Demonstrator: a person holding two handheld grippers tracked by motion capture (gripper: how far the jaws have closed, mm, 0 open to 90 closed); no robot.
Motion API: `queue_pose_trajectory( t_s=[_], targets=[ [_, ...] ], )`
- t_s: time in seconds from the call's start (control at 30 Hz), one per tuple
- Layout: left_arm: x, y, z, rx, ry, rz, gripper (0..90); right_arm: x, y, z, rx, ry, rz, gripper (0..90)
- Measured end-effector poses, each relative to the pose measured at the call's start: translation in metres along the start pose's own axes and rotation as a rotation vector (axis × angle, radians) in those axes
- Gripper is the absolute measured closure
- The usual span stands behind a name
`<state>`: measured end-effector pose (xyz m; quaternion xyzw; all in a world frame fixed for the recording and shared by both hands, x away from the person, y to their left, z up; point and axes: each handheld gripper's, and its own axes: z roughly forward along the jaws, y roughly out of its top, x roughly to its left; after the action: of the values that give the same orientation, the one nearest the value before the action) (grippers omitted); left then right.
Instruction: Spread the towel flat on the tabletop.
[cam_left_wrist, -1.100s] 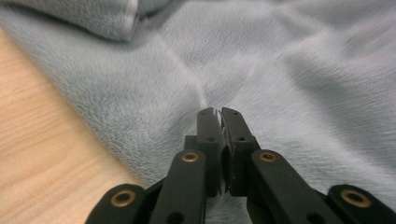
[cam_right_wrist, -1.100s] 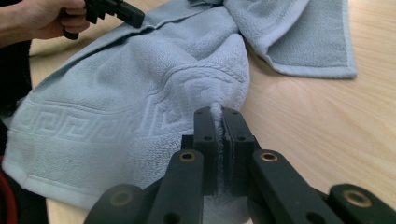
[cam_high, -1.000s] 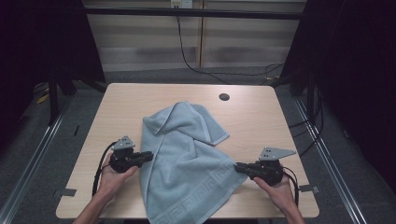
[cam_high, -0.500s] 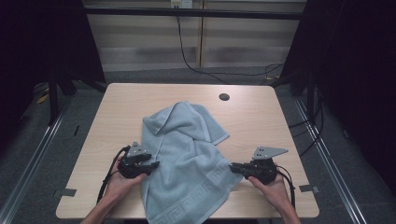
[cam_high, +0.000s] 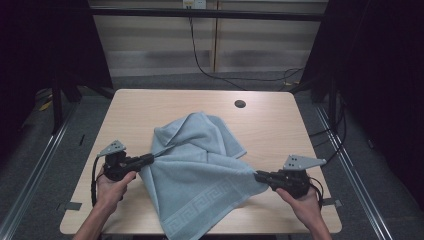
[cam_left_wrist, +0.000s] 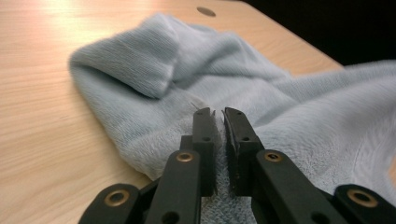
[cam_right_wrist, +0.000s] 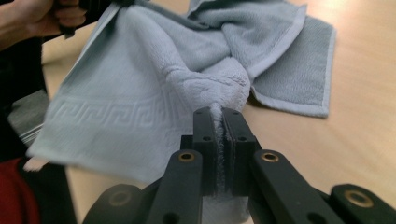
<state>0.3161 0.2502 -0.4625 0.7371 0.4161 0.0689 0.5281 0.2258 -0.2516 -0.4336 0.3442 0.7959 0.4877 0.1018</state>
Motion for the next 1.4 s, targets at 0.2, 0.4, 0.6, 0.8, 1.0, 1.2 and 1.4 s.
queue_pose_trajectory(
  t_s=[0.2, 0.4, 0.6, 0.8, 1.0, 1.2, 1.4],
  targets=[
    [0.018, -0.017, -0.003, 0.064, 0.035, -0.032, 84.6, 0.016, -0.049, -0.003, 0.124, 0.042, 0.070, 80.5],
    [0.012, -0.013, 0.006, 0.075, 0.044, -0.004, 84.1, 0.019, -0.046, 0.009, 0.154, 0.084, 0.041, 62.9],
    [0.016, -0.017, 0.019, 0.117, 0.059, 0.005, 83.2, -0.015, -0.001, 0.064, 0.113, 0.054, 0.032, 59.6],
    [0.023, -0.021, 0.021, 0.146, 0.088, 0.012, 82.7, -0.045, 0.013, 0.127, 0.155, 0.021, 0.076, 50.1],
    [0.030, -0.023, 0.018, 0.145, 0.095, -0.021, 83.4, -0.046, 0.011, 0.146, 0.172, 0.011, 0.066, 78.2],
    [0.030, -0.019, 0.008, 0.123, 0.087, -0.006, 85.1, -0.069, 0.051, 0.097, 0.021, -0.111, 0.079, 88.3],
    [0.038, -0.022, 0.007, 0.144, 0.136, -0.039, 84.9, -0.100, 0.079, 0.061, -0.070, -0.252, 0.115, 84.5]
  ],
)
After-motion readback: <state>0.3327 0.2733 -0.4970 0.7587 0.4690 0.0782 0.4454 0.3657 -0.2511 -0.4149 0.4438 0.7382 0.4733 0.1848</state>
